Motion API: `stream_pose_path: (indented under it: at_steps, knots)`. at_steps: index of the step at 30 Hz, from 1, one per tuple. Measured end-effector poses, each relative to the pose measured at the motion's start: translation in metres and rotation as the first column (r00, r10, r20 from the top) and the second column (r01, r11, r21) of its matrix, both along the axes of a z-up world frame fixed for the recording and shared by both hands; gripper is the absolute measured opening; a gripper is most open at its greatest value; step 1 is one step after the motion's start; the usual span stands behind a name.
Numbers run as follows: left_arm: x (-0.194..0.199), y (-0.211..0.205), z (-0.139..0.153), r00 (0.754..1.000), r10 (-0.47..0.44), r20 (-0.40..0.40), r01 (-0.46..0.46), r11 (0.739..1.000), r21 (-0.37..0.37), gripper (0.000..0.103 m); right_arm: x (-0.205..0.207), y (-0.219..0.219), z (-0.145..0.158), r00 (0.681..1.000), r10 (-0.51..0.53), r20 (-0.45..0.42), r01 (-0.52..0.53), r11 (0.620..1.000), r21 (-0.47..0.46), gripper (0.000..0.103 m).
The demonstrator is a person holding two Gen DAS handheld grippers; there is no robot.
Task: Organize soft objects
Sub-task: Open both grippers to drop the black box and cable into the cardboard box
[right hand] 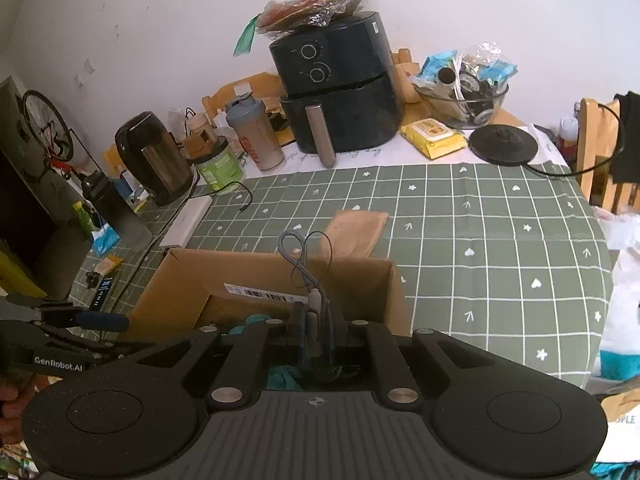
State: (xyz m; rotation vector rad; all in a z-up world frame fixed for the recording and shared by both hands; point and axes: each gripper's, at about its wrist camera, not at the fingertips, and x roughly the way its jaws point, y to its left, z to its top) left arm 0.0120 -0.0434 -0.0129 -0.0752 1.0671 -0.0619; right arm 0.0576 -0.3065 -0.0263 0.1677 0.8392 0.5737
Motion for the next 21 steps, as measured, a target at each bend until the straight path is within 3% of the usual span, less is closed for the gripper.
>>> stream_pose_path:
  at_steps: [5, 6, 7, 9, 11, 13, 21]
  knots:
    - [-0.004, 0.004, 0.001, 1.000, 0.025, -0.001, -0.025, 1.000, -0.009, 0.072, 0.008, 0.009, -0.002, 0.999, 0.016, -0.041, -0.018, 0.999, -0.040, 0.014]
    - [-0.005, 0.005, 0.001, 1.000, 0.028, -0.001, -0.028, 1.000, -0.014, 0.072, 0.010, 0.011, -0.005, 0.998, 0.022, -0.057, -0.025, 0.998, -0.053, 0.024]
    - [-0.006, 0.006, 0.001, 1.000, 0.031, -0.002, -0.031, 0.999, -0.018, 0.072, 0.011, 0.013, -0.008, 0.998, 0.026, -0.065, -0.030, 0.998, -0.063, 0.045]
    - [-0.006, 0.006, 0.002, 0.999, 0.036, -0.004, -0.036, 0.999, -0.015, 0.072, 0.009, 0.016, -0.012, 0.997, 0.032, -0.068, -0.038, 0.996, -0.076, 0.070]
    - [-0.005, 0.007, 0.004, 0.999, 0.049, -0.012, -0.049, 0.999, -0.004, 0.072, 0.005, 0.018, -0.014, 0.997, 0.047, -0.061, -0.052, 0.996, -0.079, 0.080]
    - [-0.005, 0.008, 0.005, 0.998, 0.058, -0.014, -0.058, 0.998, -0.007, 0.072, 0.002, 0.022, -0.013, 0.997, 0.056, -0.052, -0.061, 0.994, -0.096, 0.098]
    - [-0.003, 0.008, 0.011, 0.998, 0.065, -0.019, -0.065, 0.998, 0.005, 0.072, -0.003, 0.026, -0.015, 0.997, 0.050, -0.058, -0.058, 0.986, -0.154, 0.103]
